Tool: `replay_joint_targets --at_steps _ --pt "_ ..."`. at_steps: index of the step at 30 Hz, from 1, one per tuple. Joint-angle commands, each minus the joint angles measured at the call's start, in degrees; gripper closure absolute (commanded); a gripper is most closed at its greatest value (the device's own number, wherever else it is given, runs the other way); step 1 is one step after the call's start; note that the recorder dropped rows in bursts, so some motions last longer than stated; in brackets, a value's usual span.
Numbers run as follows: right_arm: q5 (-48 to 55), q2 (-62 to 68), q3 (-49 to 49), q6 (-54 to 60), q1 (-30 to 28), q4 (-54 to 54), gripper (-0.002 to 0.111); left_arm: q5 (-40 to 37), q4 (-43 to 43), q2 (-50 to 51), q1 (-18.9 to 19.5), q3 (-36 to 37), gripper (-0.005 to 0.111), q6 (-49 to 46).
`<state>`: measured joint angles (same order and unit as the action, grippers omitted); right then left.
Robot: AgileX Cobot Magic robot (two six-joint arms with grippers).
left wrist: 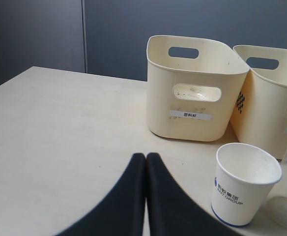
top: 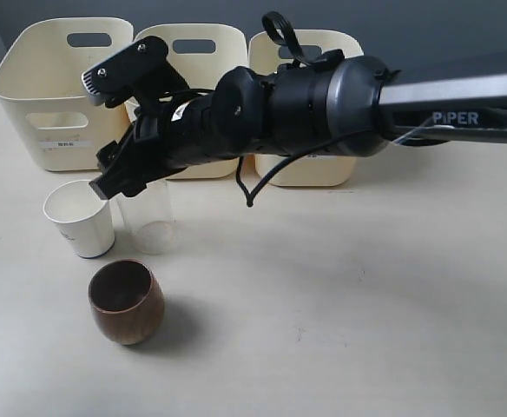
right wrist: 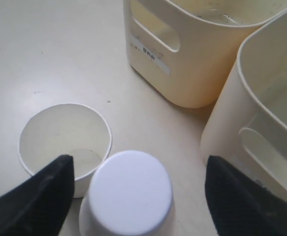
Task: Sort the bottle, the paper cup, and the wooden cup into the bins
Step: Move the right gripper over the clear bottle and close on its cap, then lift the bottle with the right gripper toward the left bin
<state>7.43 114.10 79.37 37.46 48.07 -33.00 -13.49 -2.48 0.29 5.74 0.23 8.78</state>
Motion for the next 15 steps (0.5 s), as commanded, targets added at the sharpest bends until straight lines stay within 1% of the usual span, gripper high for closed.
replay_joint_targets --at_steps 1,6,7,8,10,11,12,13,15 --pt "-1.5 0.0 0.4 0.1 -0.1 -0.1 0.038 0.3 -0.2 -0.3 -0.2 -0.2 0.107 0.1" --pt "0.2 0.8 0.4 0.1 -0.1 -0.1 0.044 0.3 -0.2 -0.3 -0.2 -0.2 0.107 0.1" --pt "0.2 0.8 0.4 0.1 -0.1 -0.1 0.046 0.3 -0.2 -0.3 -0.2 -0.2 0.107 0.1" --pt "-0.1 0.8 0.4 0.1 -0.1 -0.1 0.051 0.3 -0.2 -0.3 -0.2 -0.2 0.107 0.1" --pt "-0.6 0.8 0.4 0.1 -0.1 -0.1 0.069 0.3 -0.2 -0.3 -0.2 -0.2 0.107 0.1" --pt "-0.9 0.8 0.4 0.1 -0.1 0.0 0.085 0.3 -0.2 -0.3 -0.2 -0.2 0.107 0.1" --pt "-1.2 0.8 0.4 0.1 0.0 0.3 0.104 0.3 -0.2 -0.3 -0.2 -0.2 0.107 0.1" --pt "-1.6 0.8 0.4 0.1 0.0 0.1 0.107 0.3 -0.2 -0.3 -0.2 -0.2 0.107 0.1" --pt "-2.3 0.7 0.4 0.1 0.0 0.1 0.108 0.3 -0.2 -0.3 -0.2 -0.2 0.107 0.1"
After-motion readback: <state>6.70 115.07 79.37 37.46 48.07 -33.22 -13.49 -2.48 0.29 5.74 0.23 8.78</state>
